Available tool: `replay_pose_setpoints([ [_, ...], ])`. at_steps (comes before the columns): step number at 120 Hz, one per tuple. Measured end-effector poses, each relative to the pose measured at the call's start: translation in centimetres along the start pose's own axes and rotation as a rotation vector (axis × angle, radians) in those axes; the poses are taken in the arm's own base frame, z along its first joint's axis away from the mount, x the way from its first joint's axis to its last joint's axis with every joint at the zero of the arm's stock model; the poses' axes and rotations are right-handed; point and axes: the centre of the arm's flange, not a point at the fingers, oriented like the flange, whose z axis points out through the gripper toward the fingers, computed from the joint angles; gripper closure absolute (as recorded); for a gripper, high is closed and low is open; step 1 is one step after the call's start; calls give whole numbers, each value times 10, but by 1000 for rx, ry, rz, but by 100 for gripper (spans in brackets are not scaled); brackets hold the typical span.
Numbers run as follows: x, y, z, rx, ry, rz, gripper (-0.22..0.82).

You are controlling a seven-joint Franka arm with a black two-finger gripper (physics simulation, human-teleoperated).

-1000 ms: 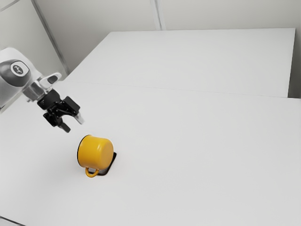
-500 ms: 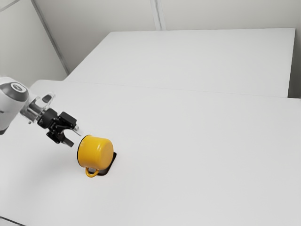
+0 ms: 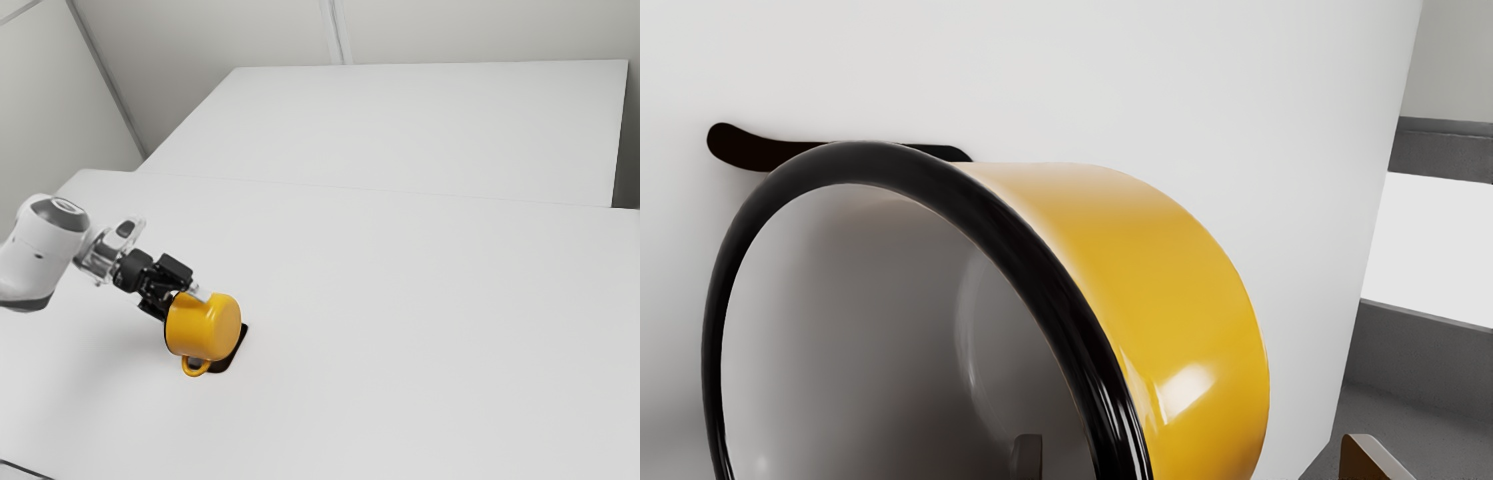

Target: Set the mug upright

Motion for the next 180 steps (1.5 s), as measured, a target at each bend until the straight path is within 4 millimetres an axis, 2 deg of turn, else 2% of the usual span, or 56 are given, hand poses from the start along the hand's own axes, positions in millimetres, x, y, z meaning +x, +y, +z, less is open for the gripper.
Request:
replay_pose_setpoints([
  [17,-2,-1,-8,-12,28,0,49],
  [31,-2,2,-15,-14,47,10,63],
  [45,-1,5,-17,-13,52,18,71],
  [66,-2,22,-23,0,61,49,75],
  [81,-1,46,-31,112,60,119,76],
  [98,3,115,9,395,-89,315,77],
  [119,1,164,45,769,-208,458,77],
  [143,8,167,66,974,-211,420,77],
  [161,34,171,90,1020,-179,379,77],
  [180,47,176,121,1031,-138,349,77],
])
